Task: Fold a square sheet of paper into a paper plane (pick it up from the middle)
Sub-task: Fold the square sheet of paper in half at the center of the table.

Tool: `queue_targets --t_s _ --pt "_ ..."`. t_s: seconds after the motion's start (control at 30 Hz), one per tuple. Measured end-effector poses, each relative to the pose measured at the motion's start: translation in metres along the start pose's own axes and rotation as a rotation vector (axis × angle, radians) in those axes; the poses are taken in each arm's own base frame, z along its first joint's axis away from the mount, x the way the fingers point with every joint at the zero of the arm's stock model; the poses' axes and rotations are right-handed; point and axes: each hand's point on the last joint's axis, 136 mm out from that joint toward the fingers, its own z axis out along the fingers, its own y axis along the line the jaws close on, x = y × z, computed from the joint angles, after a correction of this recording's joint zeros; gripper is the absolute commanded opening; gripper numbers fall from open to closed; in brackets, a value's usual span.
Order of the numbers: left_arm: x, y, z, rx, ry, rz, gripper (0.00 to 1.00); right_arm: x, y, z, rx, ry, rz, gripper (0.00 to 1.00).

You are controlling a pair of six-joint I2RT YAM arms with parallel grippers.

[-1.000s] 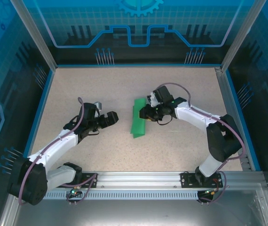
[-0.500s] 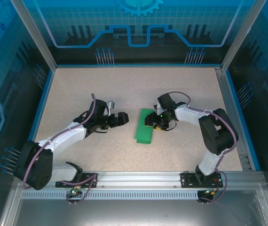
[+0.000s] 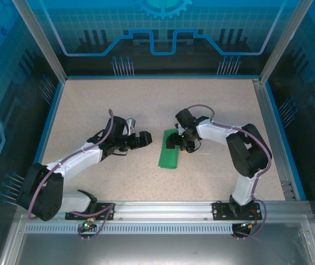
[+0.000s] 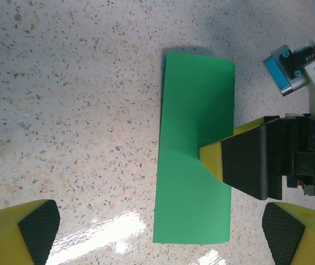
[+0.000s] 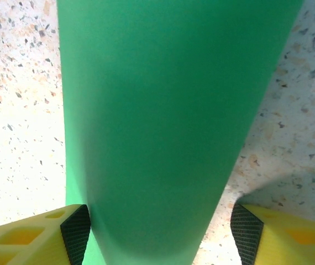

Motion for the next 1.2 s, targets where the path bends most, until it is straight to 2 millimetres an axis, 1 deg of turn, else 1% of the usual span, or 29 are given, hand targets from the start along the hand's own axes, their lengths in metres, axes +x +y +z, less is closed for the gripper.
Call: queue_targets --t_s 0.17,0.4,0.57,0.77,0.97,1.2 --pt "0.0 0.0 0.0 -0.003 -0.002 0.0 0.98 0.0 0.0 -0.001 -0.007 0.006 -0.02 0.74" --pt "0.0 0.0 0.0 -0.002 -0.002 0.001 0.97 -0.002 -0.01 -0.004 -0.03 0.017 0.001 0.7" --pt "0.0 0.0 0.0 -0.002 -0.003 0.001 0.96 -0.002 -0.011 -0.005 -0.032 0.02 -0.003 0.7" --pt "-0.001 0.0 0.0 -0.001 -0.003 0.001 0.96 0.001 -0.015 -0.007 -0.004 0.028 -0.003 0.72" --pt "0.0 0.0 0.0 -0.002 -0.003 0.002 0.97 0.001 -0.02 -0.013 0.061 0.032 -0.022 0.73" --pt "-0.001 0.0 0.0 -0.001 -0.003 0.002 0.96 0.005 -0.026 -0.014 0.102 0.044 -0.034 0.74"
